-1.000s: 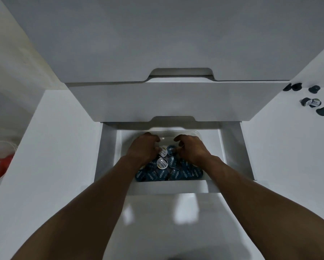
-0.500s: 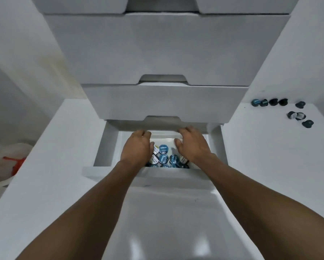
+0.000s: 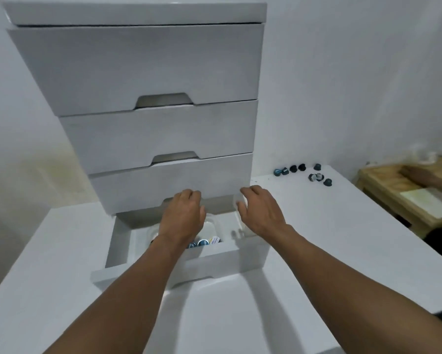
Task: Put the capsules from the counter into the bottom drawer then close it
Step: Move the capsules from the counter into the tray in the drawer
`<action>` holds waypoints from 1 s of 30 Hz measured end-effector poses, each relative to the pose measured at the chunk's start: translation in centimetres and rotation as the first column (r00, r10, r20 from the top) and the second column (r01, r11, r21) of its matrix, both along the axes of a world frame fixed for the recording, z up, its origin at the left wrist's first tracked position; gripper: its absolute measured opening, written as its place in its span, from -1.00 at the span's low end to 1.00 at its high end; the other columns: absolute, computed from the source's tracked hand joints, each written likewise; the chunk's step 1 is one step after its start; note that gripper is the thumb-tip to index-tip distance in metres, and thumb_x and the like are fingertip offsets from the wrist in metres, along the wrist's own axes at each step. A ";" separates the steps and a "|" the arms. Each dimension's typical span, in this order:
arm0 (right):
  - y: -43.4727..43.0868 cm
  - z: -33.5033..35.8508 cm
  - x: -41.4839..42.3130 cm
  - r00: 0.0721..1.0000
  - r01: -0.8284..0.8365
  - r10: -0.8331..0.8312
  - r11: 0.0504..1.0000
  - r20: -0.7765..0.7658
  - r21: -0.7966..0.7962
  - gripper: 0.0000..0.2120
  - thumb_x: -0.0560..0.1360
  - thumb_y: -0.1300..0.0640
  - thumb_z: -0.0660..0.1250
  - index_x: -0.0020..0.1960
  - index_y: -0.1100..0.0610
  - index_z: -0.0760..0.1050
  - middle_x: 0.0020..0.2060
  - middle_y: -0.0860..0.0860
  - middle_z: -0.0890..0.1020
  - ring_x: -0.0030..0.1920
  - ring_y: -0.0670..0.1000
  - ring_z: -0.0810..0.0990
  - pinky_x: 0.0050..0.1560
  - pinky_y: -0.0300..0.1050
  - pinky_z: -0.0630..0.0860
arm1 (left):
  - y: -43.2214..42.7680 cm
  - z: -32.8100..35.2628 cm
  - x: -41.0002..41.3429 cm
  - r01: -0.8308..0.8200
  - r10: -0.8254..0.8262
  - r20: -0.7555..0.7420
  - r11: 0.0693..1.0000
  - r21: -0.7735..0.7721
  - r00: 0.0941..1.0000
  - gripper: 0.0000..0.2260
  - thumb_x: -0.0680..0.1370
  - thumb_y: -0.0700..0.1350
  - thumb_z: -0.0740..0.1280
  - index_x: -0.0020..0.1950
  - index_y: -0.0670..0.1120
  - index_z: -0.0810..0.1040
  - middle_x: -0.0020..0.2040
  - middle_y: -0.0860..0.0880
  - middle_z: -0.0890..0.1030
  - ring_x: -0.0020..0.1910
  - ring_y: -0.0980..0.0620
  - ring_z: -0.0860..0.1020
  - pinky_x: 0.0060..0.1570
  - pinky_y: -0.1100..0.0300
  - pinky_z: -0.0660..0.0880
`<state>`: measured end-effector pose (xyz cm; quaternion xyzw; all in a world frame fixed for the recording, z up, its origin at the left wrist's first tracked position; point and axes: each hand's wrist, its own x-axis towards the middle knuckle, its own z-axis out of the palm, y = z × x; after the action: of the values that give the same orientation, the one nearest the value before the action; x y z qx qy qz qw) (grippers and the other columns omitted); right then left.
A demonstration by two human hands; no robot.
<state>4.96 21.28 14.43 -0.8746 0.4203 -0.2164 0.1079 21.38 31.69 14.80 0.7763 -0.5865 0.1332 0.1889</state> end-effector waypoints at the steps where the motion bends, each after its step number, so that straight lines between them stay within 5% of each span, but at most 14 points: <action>1: 0.6 0.4 -1.2 1.000 0.025 -0.025 1.000 0.010 -0.004 -0.64 0.57 0.06 0.19 0.32 0.17 0.42 0.21 0.14 0.51 0.19 0.17 0.47 0.15 -0.02 0.43 | 0.2 0.5 -0.9 0.022 -0.022 -0.003 1.000 -0.014 1.000 -0.77 0.51 -0.15 0.29 0.12 -0.21 0.53 0.04 -0.19 0.58 0.01 -0.20 0.53 0.01 -0.02 0.48; 16: 2.6 4.9 -18.7 0.955 0.294 -0.291 0.954 0.066 -0.057 -0.61 0.58 0.04 0.17 0.36 0.14 0.38 0.27 0.08 0.47 0.25 0.12 0.43 0.20 -0.06 0.37 | -3.1 4.8 -17.3 0.339 -0.338 0.029 0.934 -0.114 0.941 -0.77 0.54 -0.11 0.29 0.11 -0.22 0.53 0.05 -0.19 0.57 0.02 -0.21 0.52 -0.05 -0.02 0.51; 30: -10.4 5.9 -33.2 0.971 0.238 -0.238 0.968 0.010 -0.077 -0.69 0.57 0.06 0.18 0.24 0.19 0.45 0.18 0.10 0.53 0.21 0.13 0.46 0.20 -0.04 0.36 | -15.6 4.7 -32.0 0.272 -0.282 -0.061 0.953 -0.133 0.958 -0.71 0.58 -0.06 0.21 0.24 -0.17 0.47 0.16 -0.11 0.54 0.15 -0.12 0.48 0.04 0.07 0.45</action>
<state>-28.21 10.91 20.28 -0.8214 0.5133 -0.2442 0.0471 -10.64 16.12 19.47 0.6778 -0.6723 0.1106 0.2763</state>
